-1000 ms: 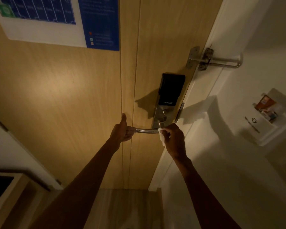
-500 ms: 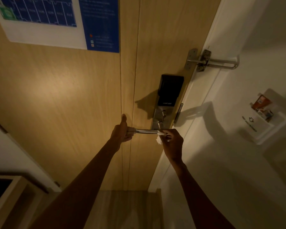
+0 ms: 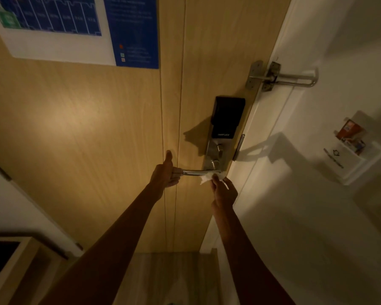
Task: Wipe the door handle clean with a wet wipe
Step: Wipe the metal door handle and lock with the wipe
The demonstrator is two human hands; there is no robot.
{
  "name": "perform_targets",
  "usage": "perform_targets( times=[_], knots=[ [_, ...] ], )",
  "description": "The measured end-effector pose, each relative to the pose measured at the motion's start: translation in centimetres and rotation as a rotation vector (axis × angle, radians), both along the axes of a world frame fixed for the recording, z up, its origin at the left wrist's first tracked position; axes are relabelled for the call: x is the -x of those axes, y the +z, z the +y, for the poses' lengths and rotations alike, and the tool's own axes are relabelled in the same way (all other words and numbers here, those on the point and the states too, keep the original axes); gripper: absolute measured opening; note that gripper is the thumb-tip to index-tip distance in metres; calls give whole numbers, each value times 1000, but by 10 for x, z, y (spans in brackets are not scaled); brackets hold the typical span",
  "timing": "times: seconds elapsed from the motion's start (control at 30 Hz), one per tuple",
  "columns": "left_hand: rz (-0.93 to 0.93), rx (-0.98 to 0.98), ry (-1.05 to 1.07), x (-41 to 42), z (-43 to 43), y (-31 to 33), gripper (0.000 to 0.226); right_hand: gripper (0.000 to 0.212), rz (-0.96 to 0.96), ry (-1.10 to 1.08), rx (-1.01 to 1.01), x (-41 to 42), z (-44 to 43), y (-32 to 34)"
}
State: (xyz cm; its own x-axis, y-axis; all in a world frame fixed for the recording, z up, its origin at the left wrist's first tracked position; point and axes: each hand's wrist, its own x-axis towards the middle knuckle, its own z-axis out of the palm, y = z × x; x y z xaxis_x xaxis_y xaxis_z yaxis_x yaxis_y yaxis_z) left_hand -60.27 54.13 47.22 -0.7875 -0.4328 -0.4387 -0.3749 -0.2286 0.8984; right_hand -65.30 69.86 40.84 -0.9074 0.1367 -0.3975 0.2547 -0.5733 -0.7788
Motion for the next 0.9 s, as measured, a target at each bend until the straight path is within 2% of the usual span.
perform_targets(
  times=[0.13, 0.23, 0.33, 0.4, 0.53, 0.63, 0.77, 0.9],
  knots=[
    [-22, -15, -25, 0, -2, 1, 81, 34, -28, 32, 124, -3, 2, 2],
    [-14, -3, -31, 1, -3, -1, 81, 27, -36, 20, 118, 6, 13, 8],
    [-19, 7, -24, 4, -3, 0, 81, 17, -72, 113, 187, 1, 9, 9],
    [-22, 5, -34, 4, -4, 1, 81, 26, -82, 160, 255, -4, 7, 6],
    [-7, 30, -71, 4, -7, 0, 82, 22, -47, 215, 140, 0, 12, 5],
    [-15, 48, -78, 7, -10, -2, 82, 29, -74, 223, 185, -3, 5, 7],
    [-12, 25, -94, 6, -11, -1, 83, 11, -26, 292, 129, -8, 11, 8],
    [8, 31, -82, 5, -11, -3, 80, 6, -28, 299, 82, -7, 5, 7]
  ],
)
